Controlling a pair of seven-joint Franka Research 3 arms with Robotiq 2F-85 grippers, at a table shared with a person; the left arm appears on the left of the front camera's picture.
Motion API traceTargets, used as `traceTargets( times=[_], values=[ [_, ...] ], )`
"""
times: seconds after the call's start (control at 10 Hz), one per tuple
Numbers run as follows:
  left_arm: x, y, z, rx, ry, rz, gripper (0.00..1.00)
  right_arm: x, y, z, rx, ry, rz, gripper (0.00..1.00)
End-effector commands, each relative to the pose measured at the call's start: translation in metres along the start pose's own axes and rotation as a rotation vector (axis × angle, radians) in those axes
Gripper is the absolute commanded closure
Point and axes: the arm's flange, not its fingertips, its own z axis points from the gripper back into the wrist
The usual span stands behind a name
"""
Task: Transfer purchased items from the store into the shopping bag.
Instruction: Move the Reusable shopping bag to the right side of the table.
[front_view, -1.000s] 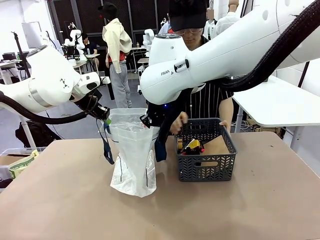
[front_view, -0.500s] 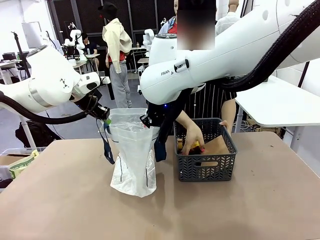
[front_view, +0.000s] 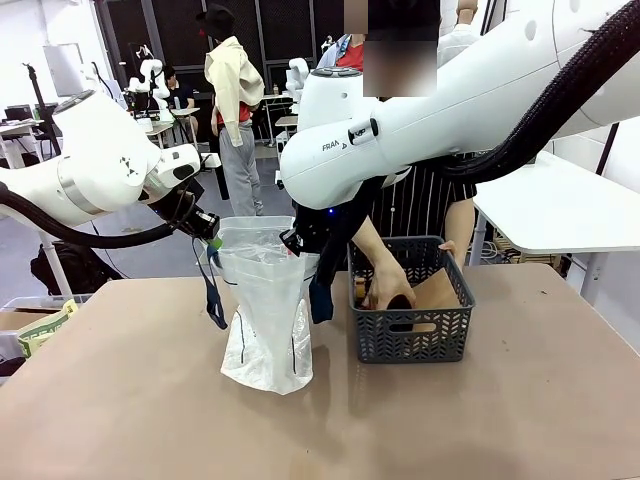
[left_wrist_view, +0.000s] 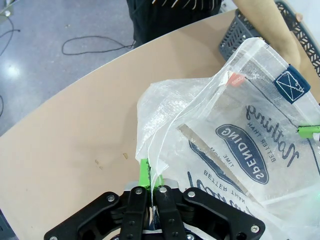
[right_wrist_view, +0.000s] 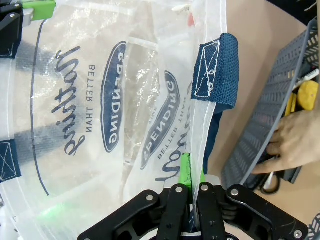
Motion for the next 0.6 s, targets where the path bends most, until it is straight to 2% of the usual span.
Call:
traceTargets(
  times=[0.0,0.5],
  values=[
    [-0.0002,0.0008,0.0001,0.001,0.0,0.001,1.0,-0.002,0.0001,-0.0012,-0.001,0.0,0.0,1.0],
    [-0.0002,0.0008,0.0001,0.001,0.0,0.001,1.0,-0.002,0.0001,-0.0012,-0.001,0.0,0.0,1.0]
  ],
)
